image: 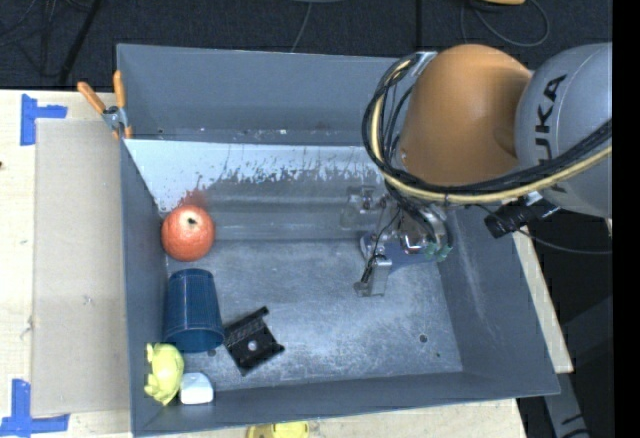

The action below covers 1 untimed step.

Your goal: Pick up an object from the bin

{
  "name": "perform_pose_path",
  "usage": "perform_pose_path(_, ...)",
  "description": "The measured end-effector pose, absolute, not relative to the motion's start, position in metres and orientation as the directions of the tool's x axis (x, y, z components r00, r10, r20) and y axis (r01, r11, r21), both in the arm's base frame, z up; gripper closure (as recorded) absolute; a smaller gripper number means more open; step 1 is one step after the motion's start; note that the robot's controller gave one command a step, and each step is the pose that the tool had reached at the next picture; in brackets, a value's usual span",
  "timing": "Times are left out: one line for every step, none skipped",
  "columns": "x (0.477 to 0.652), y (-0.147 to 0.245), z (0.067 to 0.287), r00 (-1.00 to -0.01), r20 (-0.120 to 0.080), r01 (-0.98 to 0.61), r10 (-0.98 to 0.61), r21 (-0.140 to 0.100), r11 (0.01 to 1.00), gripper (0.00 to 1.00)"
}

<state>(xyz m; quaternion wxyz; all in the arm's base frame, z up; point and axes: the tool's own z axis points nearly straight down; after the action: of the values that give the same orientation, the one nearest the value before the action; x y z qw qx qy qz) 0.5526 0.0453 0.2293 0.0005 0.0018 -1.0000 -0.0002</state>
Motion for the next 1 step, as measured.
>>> perform_pose_path(0.5622,0.0655,0.1935,-0.998,-0.006,-0.069,-0.069,-0.001,0.998,0.00)
